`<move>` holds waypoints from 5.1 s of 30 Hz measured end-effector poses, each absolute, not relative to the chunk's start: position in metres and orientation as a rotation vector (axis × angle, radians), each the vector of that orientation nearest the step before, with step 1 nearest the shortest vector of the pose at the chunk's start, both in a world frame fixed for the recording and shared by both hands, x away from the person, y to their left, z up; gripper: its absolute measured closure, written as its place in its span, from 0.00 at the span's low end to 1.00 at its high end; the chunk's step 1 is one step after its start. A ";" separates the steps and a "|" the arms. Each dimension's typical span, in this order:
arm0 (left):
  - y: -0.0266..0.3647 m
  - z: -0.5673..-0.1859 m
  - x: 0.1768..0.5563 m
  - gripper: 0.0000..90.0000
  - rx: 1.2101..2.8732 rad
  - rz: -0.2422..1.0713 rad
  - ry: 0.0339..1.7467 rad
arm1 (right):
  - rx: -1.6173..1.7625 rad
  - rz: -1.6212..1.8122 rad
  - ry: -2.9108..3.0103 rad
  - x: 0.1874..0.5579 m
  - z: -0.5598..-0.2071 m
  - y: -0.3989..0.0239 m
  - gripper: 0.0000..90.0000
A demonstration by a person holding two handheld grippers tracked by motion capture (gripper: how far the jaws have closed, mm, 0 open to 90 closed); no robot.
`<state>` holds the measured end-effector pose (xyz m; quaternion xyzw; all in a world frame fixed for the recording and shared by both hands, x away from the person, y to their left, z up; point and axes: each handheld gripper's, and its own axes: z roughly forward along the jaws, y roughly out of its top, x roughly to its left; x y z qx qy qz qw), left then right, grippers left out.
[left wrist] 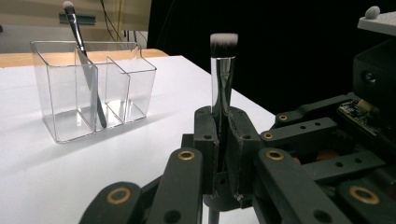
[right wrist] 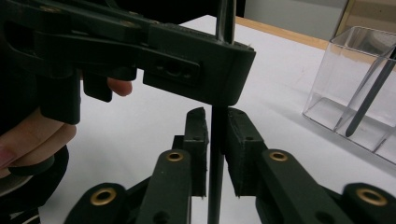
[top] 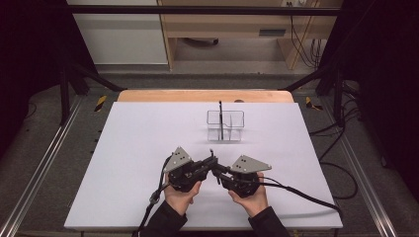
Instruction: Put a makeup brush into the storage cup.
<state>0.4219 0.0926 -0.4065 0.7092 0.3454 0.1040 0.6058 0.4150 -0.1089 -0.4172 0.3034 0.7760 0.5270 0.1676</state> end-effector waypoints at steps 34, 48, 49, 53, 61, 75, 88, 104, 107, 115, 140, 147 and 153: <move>0.148 -0.395 0.431 0.32 1.713 0.356 0.803 | 0.920 1.484 2.172 0.420 -0.416 -0.116 0.93; 0.185 -0.412 0.427 0.18 1.778 0.400 0.845 | 0.946 1.487 2.135 0.421 -0.413 -0.125 0.93; 0.189 -0.415 0.427 0.17 1.790 0.403 0.853 | 0.950 1.488 2.131 0.421 -0.413 -0.126 0.93; 0.197 -0.421 0.427 0.15 1.822 0.427 0.870 | 0.962 1.490 2.120 0.423 -0.412 -0.130 0.93; 0.210 -0.430 0.430 0.12 1.839 0.448 0.919 | 0.982 1.497 2.085 0.428 -0.406 -0.135 0.93; 0.224 -0.438 0.433 0.11 1.858 0.480 0.962 | 1.054 1.548 1.968 0.453 -0.387 -0.145 0.93; 0.229 -0.442 0.437 0.11 1.865 0.491 0.990 | 1.078 1.518 1.903 0.480 -0.373 -0.139 0.93; 0.234 -0.443 0.440 0.10 1.869 0.498 0.997 | 1.148 1.462 1.851 0.523 -0.362 -0.141 0.93; 0.234 -0.443 0.440 0.10 1.873 0.498 0.997 | 1.159 1.464 1.844 0.531 -0.360 -0.139 0.93; 0.234 -0.443 0.441 0.10 1.882 0.497 0.987 | 1.173 1.450 1.823 0.547 -0.355 -0.135 0.93; 0.235 -0.443 0.442 0.09 1.881 0.501 0.994 | 1.262 1.430 1.763 0.581 -0.372 -0.130 0.93; 0.234 -0.444 0.442 0.09 1.891 0.502 0.993 | 1.264 1.419 1.763 0.587 -0.378 -0.127 0.93; 0.234 -0.444 0.442 0.09 1.890 0.503 0.993 | 1.270 1.413 1.769 0.588 -0.382 -0.124 0.93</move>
